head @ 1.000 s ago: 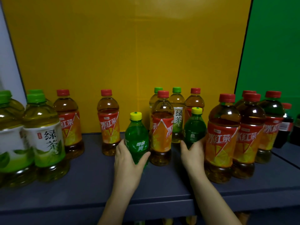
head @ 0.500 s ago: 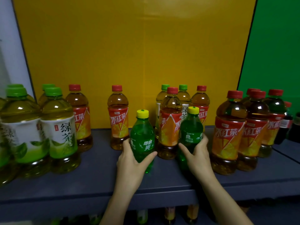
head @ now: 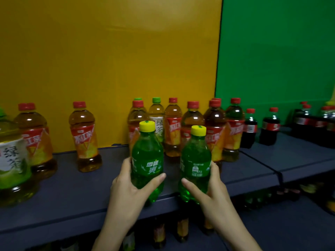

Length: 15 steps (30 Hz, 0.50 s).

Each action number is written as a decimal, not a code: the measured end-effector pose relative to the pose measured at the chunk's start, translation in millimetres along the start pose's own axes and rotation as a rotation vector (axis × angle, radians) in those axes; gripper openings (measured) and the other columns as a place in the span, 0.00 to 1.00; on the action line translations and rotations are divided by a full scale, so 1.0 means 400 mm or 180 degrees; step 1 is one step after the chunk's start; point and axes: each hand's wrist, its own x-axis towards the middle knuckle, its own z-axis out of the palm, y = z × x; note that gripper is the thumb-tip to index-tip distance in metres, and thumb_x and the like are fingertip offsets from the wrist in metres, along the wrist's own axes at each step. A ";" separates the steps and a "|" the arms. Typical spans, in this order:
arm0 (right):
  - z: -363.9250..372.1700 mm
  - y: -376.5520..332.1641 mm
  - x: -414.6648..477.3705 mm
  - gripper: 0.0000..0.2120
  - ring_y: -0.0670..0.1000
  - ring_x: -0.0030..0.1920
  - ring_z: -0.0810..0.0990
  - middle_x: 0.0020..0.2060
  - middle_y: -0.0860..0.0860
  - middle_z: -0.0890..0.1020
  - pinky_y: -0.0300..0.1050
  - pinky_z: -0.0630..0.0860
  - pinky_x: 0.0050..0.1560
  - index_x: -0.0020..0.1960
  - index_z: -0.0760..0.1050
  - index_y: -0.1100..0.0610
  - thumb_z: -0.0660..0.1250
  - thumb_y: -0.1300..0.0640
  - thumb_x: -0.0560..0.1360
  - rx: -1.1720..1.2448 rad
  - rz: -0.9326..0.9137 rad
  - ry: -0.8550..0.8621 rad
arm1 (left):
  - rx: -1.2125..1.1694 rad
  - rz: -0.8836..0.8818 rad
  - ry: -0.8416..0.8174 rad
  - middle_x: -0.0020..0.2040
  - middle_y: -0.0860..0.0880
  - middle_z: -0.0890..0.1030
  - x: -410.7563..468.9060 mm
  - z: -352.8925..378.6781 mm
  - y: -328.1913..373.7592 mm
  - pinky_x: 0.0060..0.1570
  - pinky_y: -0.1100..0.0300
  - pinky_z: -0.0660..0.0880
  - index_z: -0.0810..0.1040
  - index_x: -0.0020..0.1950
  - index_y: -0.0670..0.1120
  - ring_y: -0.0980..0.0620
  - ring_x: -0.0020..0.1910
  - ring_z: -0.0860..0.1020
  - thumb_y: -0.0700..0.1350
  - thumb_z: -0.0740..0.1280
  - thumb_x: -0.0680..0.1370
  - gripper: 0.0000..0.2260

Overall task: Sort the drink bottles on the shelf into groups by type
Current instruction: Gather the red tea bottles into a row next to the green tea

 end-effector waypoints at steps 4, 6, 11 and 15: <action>-0.174 0.022 -0.038 0.29 0.35 0.54 0.76 0.55 0.38 0.77 0.32 0.74 0.54 0.65 0.60 0.45 0.70 0.49 0.69 -0.0078 -0.0012 0.0181 | -0.0171 0.0067 -0.0225 0.49 0.67 0.80 -0.026 0.147 0.054 0.53 0.57 0.77 0.73 0.52 0.58 0.63 0.49 0.80 0.57 0.74 0.57 0.25; -0.273 0.042 -0.060 0.26 0.36 0.55 0.77 0.54 0.39 0.77 0.36 0.75 0.55 0.61 0.60 0.40 0.70 0.50 0.69 -0.0194 -0.0008 0.0345 | -0.0253 0.0054 -0.0380 0.49 0.67 0.80 -0.043 0.239 0.078 0.53 0.55 0.77 0.73 0.51 0.59 0.63 0.49 0.80 0.57 0.75 0.58 0.25; -0.538 0.094 -0.133 0.24 0.33 0.51 0.77 0.51 0.38 0.77 0.31 0.74 0.50 0.56 0.60 0.38 0.70 0.49 0.68 -0.0459 0.0121 0.0684 | -0.0549 0.0078 -0.0743 0.49 0.62 0.82 -0.114 0.500 0.142 0.52 0.57 0.77 0.73 0.52 0.59 0.63 0.49 0.80 0.57 0.75 0.58 0.25; -0.744 0.143 -0.204 0.30 0.38 0.55 0.77 0.54 0.40 0.77 0.41 0.75 0.57 0.63 0.62 0.45 0.68 0.44 0.64 -0.0641 0.0287 0.0930 | -0.0726 0.0120 -0.1054 0.48 0.57 0.82 -0.183 0.719 0.189 0.51 0.56 0.78 0.74 0.53 0.54 0.62 0.48 0.80 0.56 0.74 0.59 0.24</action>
